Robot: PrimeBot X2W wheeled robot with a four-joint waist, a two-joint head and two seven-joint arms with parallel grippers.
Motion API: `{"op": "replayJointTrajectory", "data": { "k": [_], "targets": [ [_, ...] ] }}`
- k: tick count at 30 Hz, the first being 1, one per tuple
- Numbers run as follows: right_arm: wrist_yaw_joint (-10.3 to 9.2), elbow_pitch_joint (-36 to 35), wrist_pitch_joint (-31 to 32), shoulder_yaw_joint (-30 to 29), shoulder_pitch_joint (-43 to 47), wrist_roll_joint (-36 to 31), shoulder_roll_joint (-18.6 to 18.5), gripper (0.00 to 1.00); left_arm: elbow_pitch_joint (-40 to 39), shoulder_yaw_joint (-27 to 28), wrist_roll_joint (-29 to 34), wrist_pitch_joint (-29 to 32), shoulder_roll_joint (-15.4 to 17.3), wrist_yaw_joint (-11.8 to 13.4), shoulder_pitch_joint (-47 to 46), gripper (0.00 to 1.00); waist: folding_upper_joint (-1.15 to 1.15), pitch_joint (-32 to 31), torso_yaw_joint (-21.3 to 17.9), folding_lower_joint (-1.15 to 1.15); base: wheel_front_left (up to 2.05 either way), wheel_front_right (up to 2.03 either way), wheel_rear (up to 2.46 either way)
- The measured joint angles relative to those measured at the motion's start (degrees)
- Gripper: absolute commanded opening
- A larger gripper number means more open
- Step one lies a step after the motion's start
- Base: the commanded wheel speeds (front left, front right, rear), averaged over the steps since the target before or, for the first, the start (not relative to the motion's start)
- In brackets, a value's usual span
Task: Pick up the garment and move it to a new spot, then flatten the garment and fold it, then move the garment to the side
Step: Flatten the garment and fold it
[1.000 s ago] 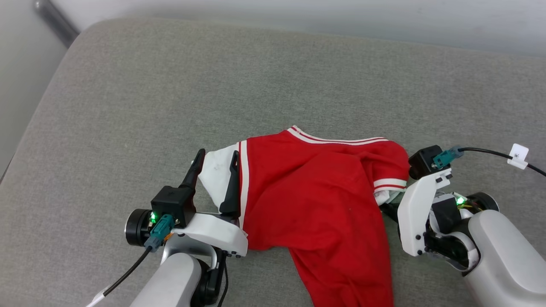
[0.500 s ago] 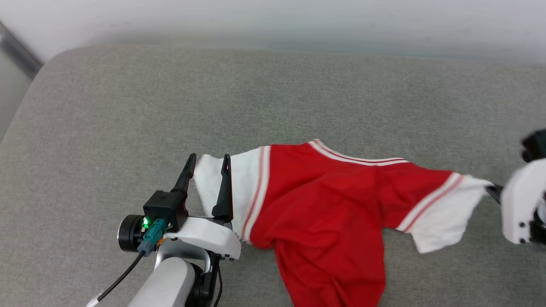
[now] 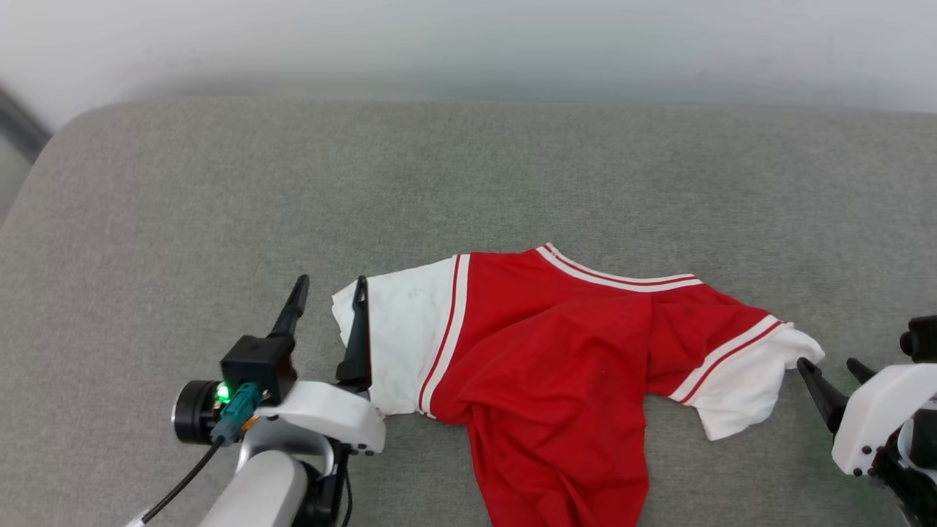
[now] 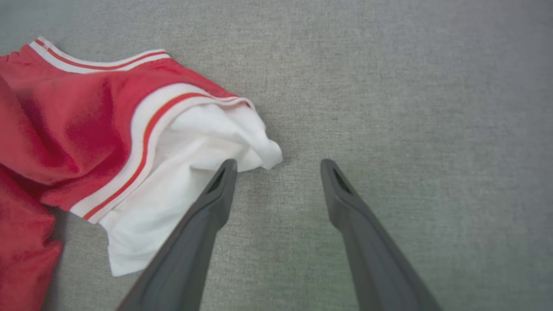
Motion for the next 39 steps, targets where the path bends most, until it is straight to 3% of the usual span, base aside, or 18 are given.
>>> {"op": "replayJointTrajectory", "data": {
  "k": [5, 13, 22, 29, 39],
  "targets": [
    [0.00, -2.36, -10.01, -0.03, 3.00, -2.56, 1.09, 1.00, -0.67, 1.22, -0.69, 1.16, 1.81, 0.75, 1.77, 1.00, 0.00, -1.93, -1.43, 0.00, 0.00, 0.00, 0.00],
    [0.00, -8.17, -23.77, -0.35, 6.86, -9.34, 6.10, 1.00, -1.33, 2.89, -2.74, 3.96, 4.32, 1.03, 4.02, 1.00, 0.00, -4.85, -3.90, 0.00, 0.00, 0.00, 0.00],
    [0.01, -15.36, -27.75, 2.53, 8.17, -12.65, 10.66, 1.00, 0.64, 3.69, -4.68, 9.39, 7.66, 0.86, 5.20, 1.00, 0.00, -6.84, -6.48, 0.00, 0.00, 0.00, 0.00],
    [0.00, -19.26, -27.22, 2.78, 8.33, -12.96, 12.82, 1.00, 4.27, 2.78, -8.21, 20.76, 9.76, -2.41, 0.02, 1.00, 0.00, -5.02, -7.71, 0.00, 0.00, 0.00, 0.00],
    [0.00, -18.22, -28.66, 5.17, 5.80, -11.80, 14.49, 1.00, 11.48, 0.90, -14.23, 45.88, 16.35, -7.75, -9.53, 1.00, 0.00, 0.47, -11.31, 0.00, 0.00, 0.00, 0.00]
  ]
}}
